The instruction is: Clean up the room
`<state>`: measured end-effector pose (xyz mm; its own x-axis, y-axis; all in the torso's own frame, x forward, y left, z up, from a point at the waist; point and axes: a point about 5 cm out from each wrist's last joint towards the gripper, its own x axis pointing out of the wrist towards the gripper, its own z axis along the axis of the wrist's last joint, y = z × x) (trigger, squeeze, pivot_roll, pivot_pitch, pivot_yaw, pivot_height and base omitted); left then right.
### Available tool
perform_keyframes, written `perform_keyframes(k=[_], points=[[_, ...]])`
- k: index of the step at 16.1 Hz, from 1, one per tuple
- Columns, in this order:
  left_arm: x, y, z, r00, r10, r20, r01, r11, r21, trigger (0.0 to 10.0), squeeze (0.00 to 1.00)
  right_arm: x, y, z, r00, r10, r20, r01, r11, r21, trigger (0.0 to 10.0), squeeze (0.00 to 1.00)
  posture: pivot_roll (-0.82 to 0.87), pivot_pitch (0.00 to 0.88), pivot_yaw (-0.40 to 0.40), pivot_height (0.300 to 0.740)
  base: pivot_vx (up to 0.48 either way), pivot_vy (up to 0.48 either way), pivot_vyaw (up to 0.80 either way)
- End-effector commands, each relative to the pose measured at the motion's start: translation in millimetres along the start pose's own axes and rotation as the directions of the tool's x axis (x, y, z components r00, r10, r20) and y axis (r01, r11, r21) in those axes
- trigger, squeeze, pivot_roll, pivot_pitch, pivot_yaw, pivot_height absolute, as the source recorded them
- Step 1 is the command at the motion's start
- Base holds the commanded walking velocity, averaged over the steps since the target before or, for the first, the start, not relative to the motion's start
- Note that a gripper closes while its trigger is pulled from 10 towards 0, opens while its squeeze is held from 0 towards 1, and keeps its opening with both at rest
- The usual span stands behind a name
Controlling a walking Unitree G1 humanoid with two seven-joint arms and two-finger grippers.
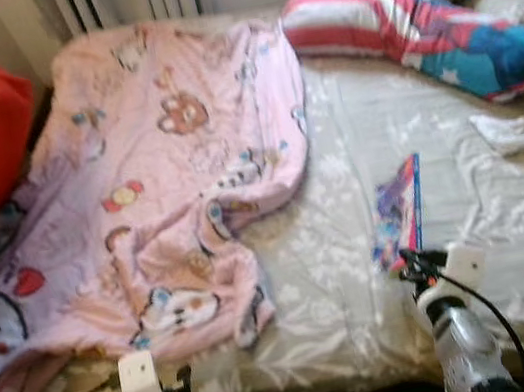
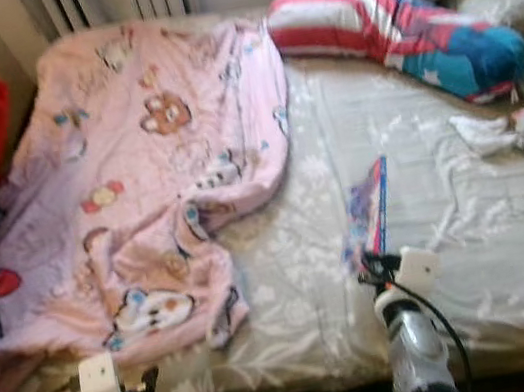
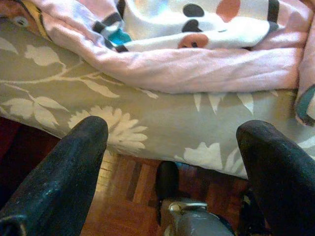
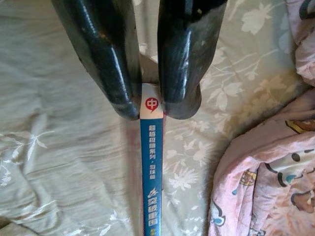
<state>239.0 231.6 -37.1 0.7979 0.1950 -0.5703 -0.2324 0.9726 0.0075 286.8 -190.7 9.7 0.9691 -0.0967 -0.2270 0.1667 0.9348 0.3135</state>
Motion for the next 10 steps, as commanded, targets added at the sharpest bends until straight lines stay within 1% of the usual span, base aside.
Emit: perform_keyframes(k=[1,3,5,8,9,10], points=[[-4.3,4.8,-12.8,0.999,0.02,-0.041,-0.021,1.0,-0.012,10.0,0.0,1.1,0.7,5.6,0.999,0.006,0.037,-0.006,1.0,-0.011,10.0,0.0,0.15,0.219,-0.044,0.74,0.0,-0.281,0.0],[-4.7,4.1,-13.7,0.999,0.022,-0.04,-0.023,1.0,-0.016,10.0,0.0,1.0,0.9,5.1,0.999,0.011,0.033,-0.011,1.0,-0.014,10.0,0.0,0.15,0.225,-0.048,0.74,0.0,-0.281,0.0],[-5.6,4.2,-16.9,0.998,0.028,-0.053,-0.03,0.999,-0.026,10.0,0.0,2.3,1.5,6.7,0.999,0.014,0.034,-0.013,1.0,-0.022,10.0,0.0,0.13,0.211,-0.044,0.74,0.0,-0.285,0.0],[-4.9,5.7,-16.1,0.997,0.028,-0.065,-0.029,0.999,-0.013,10.0,0.0,5.7,4.5,11.4,0.999,0.008,0.05,-0.008,1.0,-0.013,10.0,0.0,0.12,0.196,-0.03,0.74,0.0,-0.315,0.0],[-3.4,5.4,-12.5,0.998,0.016,-0.061,-0.015,1.0,0.016,10.0,0.0,7.0,6.1,12.8,0.999,0.007,0.054,-0.007,1.0,-0.012,10.0,0.0,0.13,0.197,-0.011,0.74,0.0,-0.319,0.0],[-2.7,4.2,-10.5,0.998,0.006,-0.055,-0.004,0.999,0.034,10.0,0.0,7.1,4.3,14.5,0.998,-0.001,0.065,0.001,1.0,0.0,10.0,0.0,0.14,0.202,-0.009,0.74,0.0,-0.319,0.0]])
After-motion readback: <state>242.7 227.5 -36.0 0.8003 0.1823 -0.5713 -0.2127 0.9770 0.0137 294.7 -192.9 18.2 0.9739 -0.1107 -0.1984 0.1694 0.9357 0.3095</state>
